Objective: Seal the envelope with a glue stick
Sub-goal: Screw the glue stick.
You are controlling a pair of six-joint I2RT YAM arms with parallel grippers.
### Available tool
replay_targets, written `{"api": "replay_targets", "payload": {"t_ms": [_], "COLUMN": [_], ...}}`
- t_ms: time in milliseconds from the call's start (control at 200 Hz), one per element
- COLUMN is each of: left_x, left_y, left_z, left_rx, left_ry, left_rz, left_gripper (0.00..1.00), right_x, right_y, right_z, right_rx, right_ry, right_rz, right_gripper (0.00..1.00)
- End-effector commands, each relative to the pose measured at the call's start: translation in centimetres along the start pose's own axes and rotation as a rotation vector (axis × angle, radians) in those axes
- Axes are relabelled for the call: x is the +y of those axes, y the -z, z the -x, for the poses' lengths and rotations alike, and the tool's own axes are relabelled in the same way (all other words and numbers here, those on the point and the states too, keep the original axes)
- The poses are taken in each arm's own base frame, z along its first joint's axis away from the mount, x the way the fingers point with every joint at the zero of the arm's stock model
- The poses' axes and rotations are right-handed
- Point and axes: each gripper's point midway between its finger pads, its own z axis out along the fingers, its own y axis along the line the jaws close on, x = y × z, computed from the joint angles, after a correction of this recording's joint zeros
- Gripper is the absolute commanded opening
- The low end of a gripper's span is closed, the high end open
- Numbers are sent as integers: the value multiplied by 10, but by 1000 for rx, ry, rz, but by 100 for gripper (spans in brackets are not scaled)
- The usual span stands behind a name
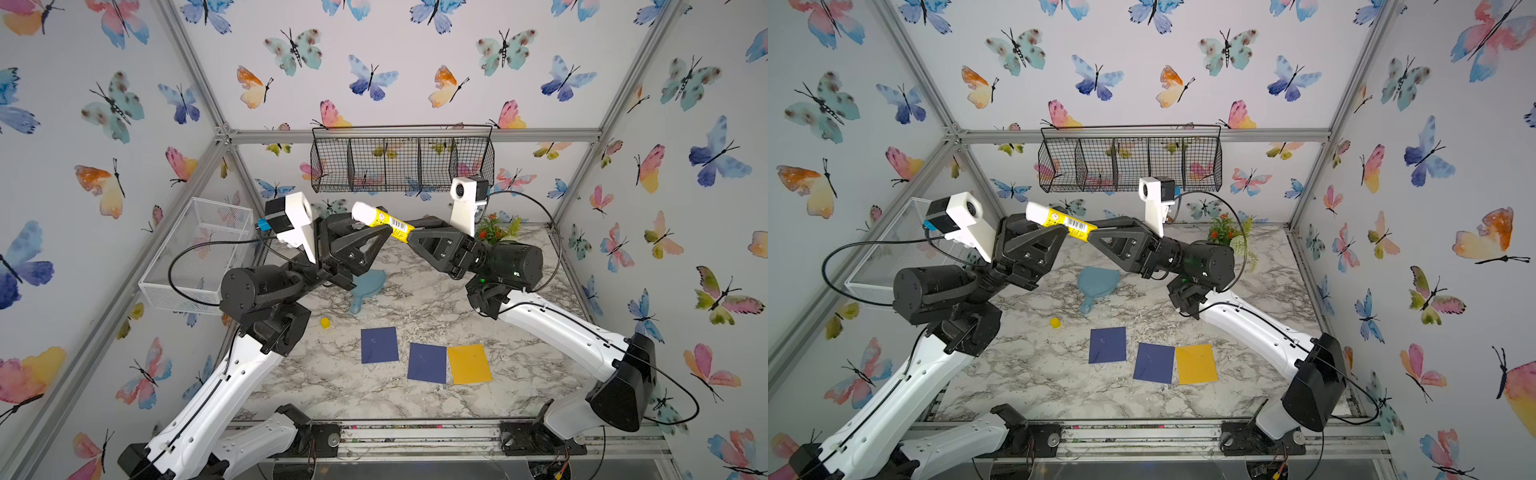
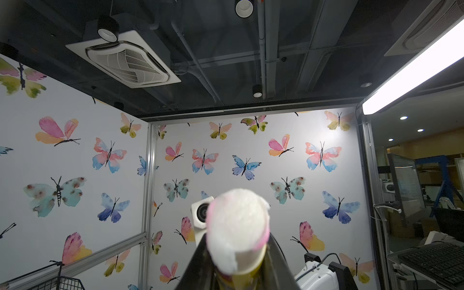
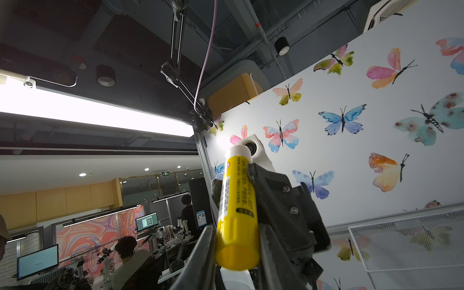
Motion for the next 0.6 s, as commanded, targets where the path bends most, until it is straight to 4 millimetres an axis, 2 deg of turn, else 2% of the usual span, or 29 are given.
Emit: {"api": "replay_targets", "payload": {"t_ms": [0,95,185,320,405,536,596], "left_x": [-4,-1,3,12,16,26,27], "left_y": [-1,0,1,3,4,6,6], "left_z": [15,15,14,14,10,10,9], "left_rx": [-38,-41,-46,-56,-46,-63,-62], "left_ry": [-34,-26,-1,53,85,131,150], "left_rz": [5,21,41,94,118,168,175], "left_gripper": [0,0,0,0,0,0,0], "right_x": [13,12,4,-7,-5,-5,-10], "right_y": [-3,-1,1,13,20,20,20], "right_z": [4,4,8,25,36,34,24], "right_rx": [-5,-6,9,25,22,85,158], "right_ry": [42,121,308,796,1143,1569,1755], "right_rz": [37,5,-103,-311,-372,-363,-324], "right_gripper": [21,16,13,9,8,8,6]}}
